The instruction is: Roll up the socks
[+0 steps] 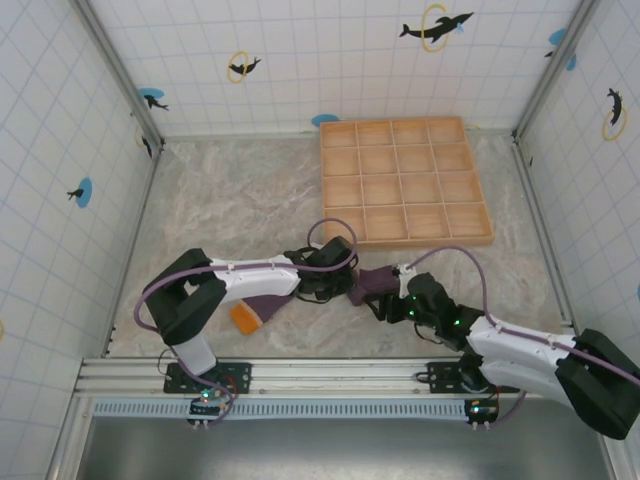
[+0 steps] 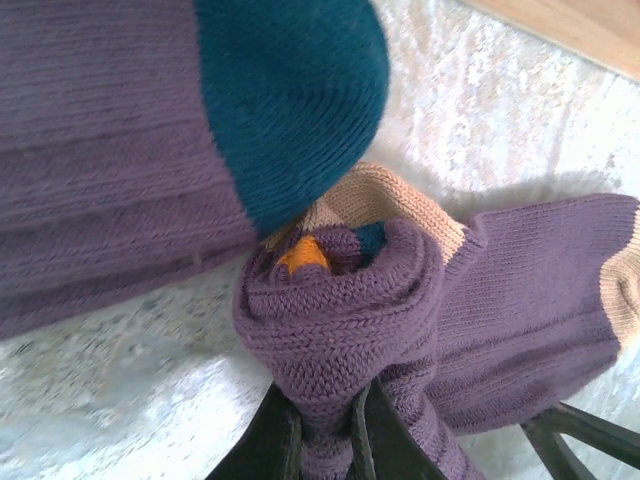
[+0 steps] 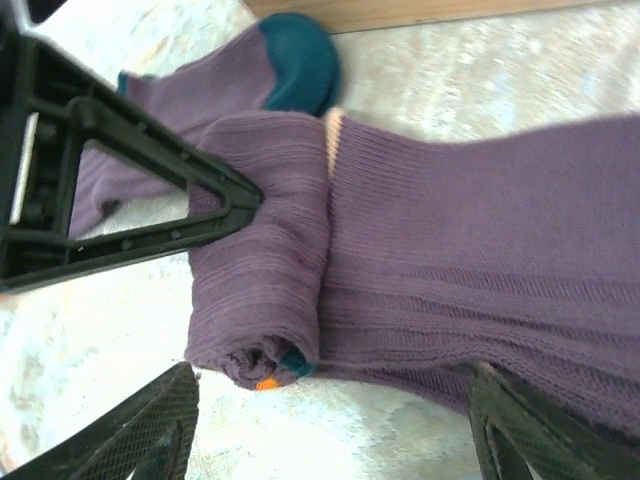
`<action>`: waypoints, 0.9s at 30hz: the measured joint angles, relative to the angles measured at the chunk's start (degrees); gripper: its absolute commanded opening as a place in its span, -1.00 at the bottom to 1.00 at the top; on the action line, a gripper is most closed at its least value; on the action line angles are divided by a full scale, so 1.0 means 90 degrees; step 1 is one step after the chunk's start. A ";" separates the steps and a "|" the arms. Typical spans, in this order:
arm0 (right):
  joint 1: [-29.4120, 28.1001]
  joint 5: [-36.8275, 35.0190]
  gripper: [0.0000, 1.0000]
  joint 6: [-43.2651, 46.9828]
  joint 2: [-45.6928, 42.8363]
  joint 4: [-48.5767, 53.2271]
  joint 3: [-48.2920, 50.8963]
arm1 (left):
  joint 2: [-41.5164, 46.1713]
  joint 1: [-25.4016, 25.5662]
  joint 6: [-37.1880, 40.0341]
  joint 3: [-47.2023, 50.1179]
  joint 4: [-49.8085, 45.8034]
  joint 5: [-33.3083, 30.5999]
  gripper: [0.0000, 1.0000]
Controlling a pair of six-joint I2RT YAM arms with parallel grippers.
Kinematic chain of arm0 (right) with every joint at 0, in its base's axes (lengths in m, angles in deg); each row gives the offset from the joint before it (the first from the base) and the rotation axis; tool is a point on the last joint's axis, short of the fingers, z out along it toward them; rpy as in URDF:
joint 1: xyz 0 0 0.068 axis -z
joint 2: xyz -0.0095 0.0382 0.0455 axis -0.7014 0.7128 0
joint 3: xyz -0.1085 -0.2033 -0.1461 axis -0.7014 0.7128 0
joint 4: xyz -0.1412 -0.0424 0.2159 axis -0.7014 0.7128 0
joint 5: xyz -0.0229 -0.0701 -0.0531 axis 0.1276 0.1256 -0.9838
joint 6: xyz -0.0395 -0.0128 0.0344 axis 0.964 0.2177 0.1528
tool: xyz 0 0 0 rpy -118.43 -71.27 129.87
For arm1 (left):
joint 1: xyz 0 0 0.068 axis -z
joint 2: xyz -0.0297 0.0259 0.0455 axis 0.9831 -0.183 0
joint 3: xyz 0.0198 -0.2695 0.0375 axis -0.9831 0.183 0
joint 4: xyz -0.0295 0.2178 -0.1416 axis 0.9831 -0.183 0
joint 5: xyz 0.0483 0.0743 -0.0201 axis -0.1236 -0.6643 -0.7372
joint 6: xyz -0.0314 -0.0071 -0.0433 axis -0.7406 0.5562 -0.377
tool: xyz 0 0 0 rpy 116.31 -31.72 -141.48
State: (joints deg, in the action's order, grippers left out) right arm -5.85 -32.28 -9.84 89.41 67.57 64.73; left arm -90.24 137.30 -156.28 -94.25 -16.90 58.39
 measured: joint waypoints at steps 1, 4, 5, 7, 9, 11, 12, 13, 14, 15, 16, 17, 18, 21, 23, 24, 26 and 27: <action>-0.0255 -0.0308 0.45 0.0211 0.0000 0.0036 -0.0049 | 0.0032 0.0019 -0.0027 0.0000 -0.0092 -0.0002 -1.00; -0.1146 -0.1277 0.44 0.0916 0.0066 0.0039 -0.0083 | 0.0056 0.0044 -0.0104 -0.0049 -0.0301 -0.0002 -1.00; -0.1377 -0.1549 0.42 0.1107 0.0117 0.0032 -0.0083 | 0.0053 0.0046 -0.0136 -0.0066 -0.0347 -0.0002 -1.00; -0.1831 -0.2135 0.39 0.1503 0.0267 0.0000 -0.0080 | 0.0053 0.0046 -0.0216 -0.0090 -0.0425 0.0000 -1.00; -0.2181 -0.2654 0.38 0.1848 0.0396 -0.0068 -0.0083 | 0.0053 0.0046 -0.0294 -0.0097 -0.0464 0.0015 -1.00; -0.2548 -0.3174 0.38 0.2188 0.0503 -0.0216 -0.0083 | 0.0044 0.0046 -0.0359 -0.0112 -0.0491 0.0034 -1.00; -0.2703 -0.3373 0.38 0.2373 0.0556 -0.0330 -0.0080 | 0.0032 0.0046 -0.0381 -0.0119 -0.0503 0.0051 -1.00; -0.2817 -0.3517 0.38 0.2509 0.0612 -0.0459 -0.0083 | 0.0024 0.0044 -0.0401 -0.0124 -0.0508 0.0058 -1.00; -0.2875 -0.3619 0.38 0.2635 0.0668 -0.0566 -0.0083 | 0.0017 0.0044 -0.0420 -0.0134 -0.0510 0.0068 -1.00; -0.2907 -0.3723 0.38 0.2771 0.0750 -0.0690 -0.0085 | -0.0002 0.0044 -0.0452 -0.0182 -0.0554 0.0078 -1.00; -0.2909 -0.3796 0.38 0.2861 0.0833 -0.0789 -0.0085 | -0.0024 0.0046 -0.0483 -0.0231 -0.0580 0.0100 -1.00; -0.2909 -0.3871 0.38 0.2973 0.0945 -0.0906 -0.0085 | -0.0044 0.0046 -0.0517 -0.0265 -0.0590 0.0124 -1.00; -0.2909 -0.3925 0.38 0.3070 0.1066 -0.1022 -0.0085 | -0.0051 0.0046 -0.0534 -0.0279 -0.0607 0.0143 -1.00; -0.2909 -0.4031 0.38 0.3320 0.1426 -0.1270 -0.0124 | -0.0053 0.0046 -0.0571 -0.0284 -0.0627 0.0160 -1.00; -0.2909 -0.4070 0.38 0.3451 0.1637 -0.1418 -0.0187 | -0.0053 0.0046 -0.0614 -0.0284 -0.0624 0.0172 -1.00; -0.2907 -0.4082 0.38 0.3519 0.1734 -0.1535 -0.0216 | -0.0053 0.0046 -0.0641 -0.0284 -0.0624 0.0180 -1.00; -0.2888 -0.4048 0.38 0.3606 0.1836 -0.1751 -0.0233 | -0.0053 0.0046 -0.0687 -0.0284 -0.0624 0.0199 -1.00; -0.2863 -0.3997 0.38 0.3636 0.1882 -0.1831 -0.0245 | -0.0053 0.0046 -0.0697 -0.0284 -0.0622 0.0219 -1.00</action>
State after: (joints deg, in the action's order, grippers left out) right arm -31.62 -68.26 22.88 106.35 51.09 62.52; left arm -90.72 137.72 -162.55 -96.81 -22.49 60.36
